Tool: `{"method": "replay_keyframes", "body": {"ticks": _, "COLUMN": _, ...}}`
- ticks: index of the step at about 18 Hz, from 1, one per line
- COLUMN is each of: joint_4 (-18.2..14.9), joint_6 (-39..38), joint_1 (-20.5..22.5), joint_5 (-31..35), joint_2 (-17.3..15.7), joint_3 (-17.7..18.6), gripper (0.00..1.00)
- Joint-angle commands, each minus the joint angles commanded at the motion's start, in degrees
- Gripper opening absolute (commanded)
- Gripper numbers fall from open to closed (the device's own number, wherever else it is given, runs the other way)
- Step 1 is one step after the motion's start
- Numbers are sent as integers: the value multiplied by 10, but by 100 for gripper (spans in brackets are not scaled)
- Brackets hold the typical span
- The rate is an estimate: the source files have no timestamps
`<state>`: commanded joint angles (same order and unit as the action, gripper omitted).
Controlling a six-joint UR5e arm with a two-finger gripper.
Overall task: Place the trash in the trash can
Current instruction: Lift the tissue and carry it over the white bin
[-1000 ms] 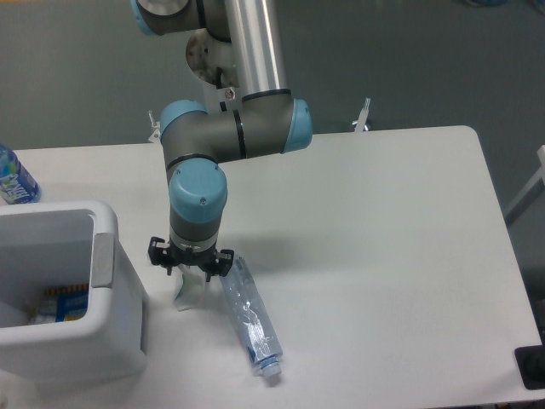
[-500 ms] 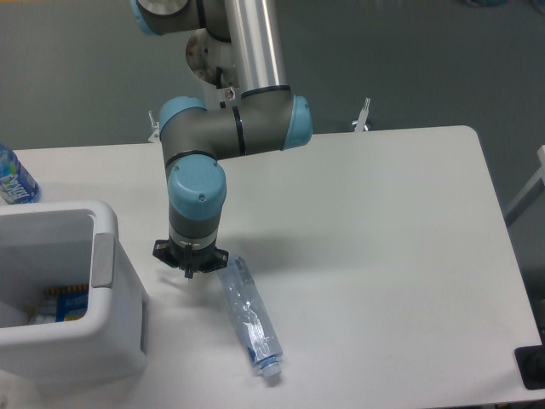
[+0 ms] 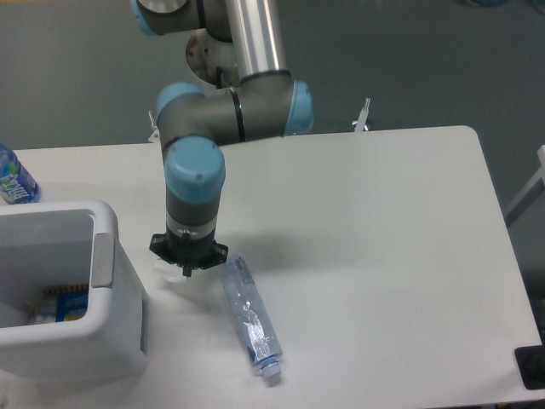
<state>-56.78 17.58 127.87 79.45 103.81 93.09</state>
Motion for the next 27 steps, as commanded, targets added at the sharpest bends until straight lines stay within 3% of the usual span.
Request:
{"method": "replay_keyframes", "body": {"ticks": 7, "joint_4": 1, "joint_6": -14, "joint_1": 70, "joint_5": -17, "joint_2": -48, "joint_3": -93, "gripper": 0}}
{"method": "replay_keyframes", "body": {"ticks": 9, "joint_4": 12, "joint_6": -21, "joint_1": 97, "joint_5": -69, "joint_2": -48, "joint_3": -112, "gripper": 0}}
{"method": "replay_keyframes", "body": {"ticks": 12, "joint_4": 28, "joint_6": -111, "joint_1": 127, "joint_5": -176, "joint_2": -51, "joint_3": -133, "gripper": 0}}
{"method": "replay_keyframes", "body": {"ticks": 19, "joint_4": 46, "joint_6": -149, "joint_1": 96, "joint_5": -278, "joint_2": -47, "joint_3": -135, "gripper": 0}}
{"method": "replay_keyframes", "body": {"ticks": 27, "joint_4": 45, "joint_6": -150, "joint_1": 20, "joint_5": -278, "joint_2": -38, "joint_3": -121, "gripper": 0}}
